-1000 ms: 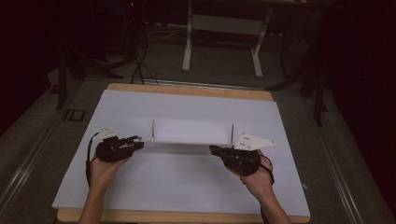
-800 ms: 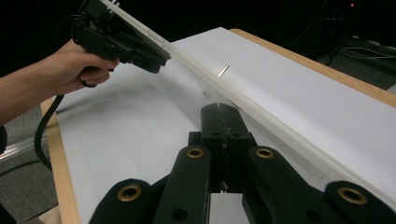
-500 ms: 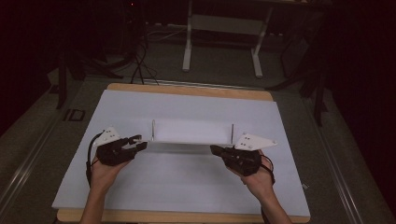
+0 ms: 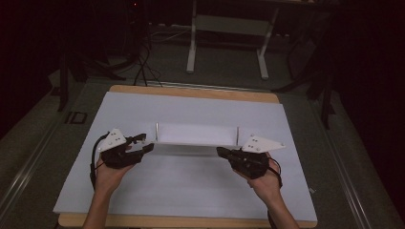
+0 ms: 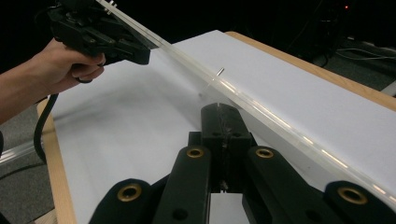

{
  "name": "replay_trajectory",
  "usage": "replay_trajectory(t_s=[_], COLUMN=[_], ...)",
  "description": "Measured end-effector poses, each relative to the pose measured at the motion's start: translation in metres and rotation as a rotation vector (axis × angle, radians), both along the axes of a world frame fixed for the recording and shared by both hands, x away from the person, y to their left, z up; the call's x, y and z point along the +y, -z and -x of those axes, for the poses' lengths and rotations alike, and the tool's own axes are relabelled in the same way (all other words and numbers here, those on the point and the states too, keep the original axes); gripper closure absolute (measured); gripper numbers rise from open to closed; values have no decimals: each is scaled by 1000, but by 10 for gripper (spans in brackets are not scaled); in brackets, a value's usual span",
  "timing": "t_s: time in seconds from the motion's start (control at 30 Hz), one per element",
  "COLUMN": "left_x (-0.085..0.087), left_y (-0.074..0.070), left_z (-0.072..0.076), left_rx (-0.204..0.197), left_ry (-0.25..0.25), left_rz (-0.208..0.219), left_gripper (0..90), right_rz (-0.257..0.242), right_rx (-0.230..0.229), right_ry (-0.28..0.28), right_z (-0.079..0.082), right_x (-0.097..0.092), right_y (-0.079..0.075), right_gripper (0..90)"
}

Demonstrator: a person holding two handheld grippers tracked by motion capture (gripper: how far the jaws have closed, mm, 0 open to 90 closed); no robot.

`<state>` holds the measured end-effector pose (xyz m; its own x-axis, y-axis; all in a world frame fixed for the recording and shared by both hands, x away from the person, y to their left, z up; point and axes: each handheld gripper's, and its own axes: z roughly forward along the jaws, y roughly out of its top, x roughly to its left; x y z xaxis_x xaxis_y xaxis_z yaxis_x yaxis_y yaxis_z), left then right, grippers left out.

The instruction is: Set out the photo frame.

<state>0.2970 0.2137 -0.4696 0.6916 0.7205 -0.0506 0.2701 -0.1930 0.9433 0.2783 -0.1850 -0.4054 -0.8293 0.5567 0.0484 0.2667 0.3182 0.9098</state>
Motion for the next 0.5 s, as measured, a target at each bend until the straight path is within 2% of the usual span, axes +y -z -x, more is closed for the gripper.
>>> replay_trajectory(t_s=[0.13, 0.23, 0.4, 0.5], left_x=[-2, -2, -4, -4], left_y=[0, 1, 2, 1], left_z=[-2, -3, -6, -8], left_rx=[-14, -19, -22, -17], left_ry=[-7, -3, 25, 18], left_rz=[-15, -8, 21, 30], left_gripper=[418, 418, 479, 490], right_rz=[-2, -1, -12, -10], right_rx=[-1, -3, -2, -9], right_ry=[0, 8, 29, 48], right_z=[0, -1, -4, -6], right_x=[-1, -1, -6, -9], right_y=[0, 0, 0, -1], right_gripper=[900, 900, 900, 900])
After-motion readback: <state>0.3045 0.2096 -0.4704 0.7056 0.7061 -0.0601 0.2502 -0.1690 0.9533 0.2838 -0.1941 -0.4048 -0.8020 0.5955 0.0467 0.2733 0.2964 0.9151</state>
